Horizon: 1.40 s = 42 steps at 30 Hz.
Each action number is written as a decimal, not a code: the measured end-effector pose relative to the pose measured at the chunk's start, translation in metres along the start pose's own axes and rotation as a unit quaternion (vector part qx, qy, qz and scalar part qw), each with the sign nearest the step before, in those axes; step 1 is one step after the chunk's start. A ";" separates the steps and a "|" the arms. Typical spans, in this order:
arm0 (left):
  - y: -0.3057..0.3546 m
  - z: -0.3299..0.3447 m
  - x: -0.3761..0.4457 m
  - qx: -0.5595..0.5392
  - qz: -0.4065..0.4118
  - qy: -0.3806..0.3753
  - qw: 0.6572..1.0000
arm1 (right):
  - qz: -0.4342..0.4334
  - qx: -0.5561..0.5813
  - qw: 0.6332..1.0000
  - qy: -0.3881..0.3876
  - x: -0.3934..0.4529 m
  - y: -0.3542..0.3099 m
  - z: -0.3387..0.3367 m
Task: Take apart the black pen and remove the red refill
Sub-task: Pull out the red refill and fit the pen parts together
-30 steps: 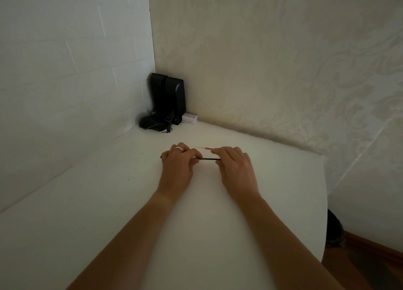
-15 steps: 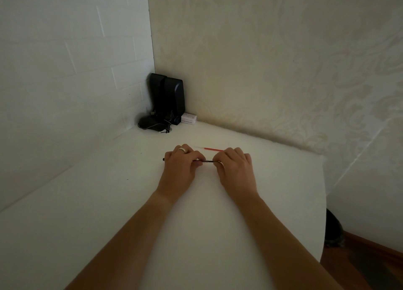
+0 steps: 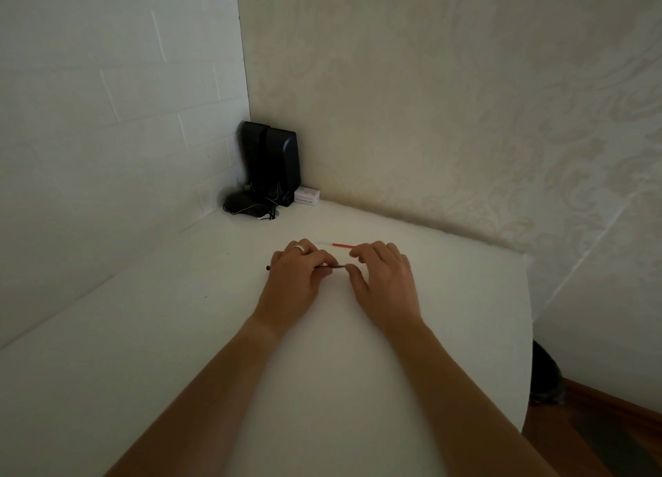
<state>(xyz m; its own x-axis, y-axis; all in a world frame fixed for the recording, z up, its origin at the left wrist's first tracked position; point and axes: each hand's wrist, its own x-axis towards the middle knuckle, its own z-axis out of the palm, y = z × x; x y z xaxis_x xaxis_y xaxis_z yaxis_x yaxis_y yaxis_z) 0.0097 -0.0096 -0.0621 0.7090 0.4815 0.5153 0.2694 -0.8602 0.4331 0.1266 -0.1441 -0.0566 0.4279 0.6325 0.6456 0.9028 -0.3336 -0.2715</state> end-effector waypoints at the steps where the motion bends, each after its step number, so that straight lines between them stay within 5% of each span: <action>1: 0.000 0.000 0.000 0.002 -0.007 0.004 1.000 | 0.028 -0.003 0.999 0.016 0.000 0.001 0.000; 7: -0.003 0.001 0.001 0.023 -0.043 0.005 0.999 | 0.154 -0.086 0.984 -0.014 -0.002 0.009 0.004; 16: -0.002 0.002 0.000 0.019 -0.044 0.001 0.999 | 0.137 -0.083 0.986 -0.052 -0.002 0.012 0.008; 24: -0.003 0.003 0.000 0.017 -0.042 0.001 0.999 | 0.049 0.086 0.994 -0.042 0.003 0.007 0.002; 42: -0.003 0.003 0.000 -0.005 -0.013 -0.012 1.000 | 0.053 0.108 0.991 -0.061 0.003 0.010 0.004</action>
<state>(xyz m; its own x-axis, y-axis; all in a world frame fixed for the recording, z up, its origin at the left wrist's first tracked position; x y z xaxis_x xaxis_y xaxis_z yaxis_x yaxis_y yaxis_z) 0.0107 -0.0072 -0.0655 0.7169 0.4998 0.4862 0.2817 -0.8455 0.4537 0.1369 -0.1433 -0.0601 0.5111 0.6862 0.5176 0.8350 -0.2536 -0.4883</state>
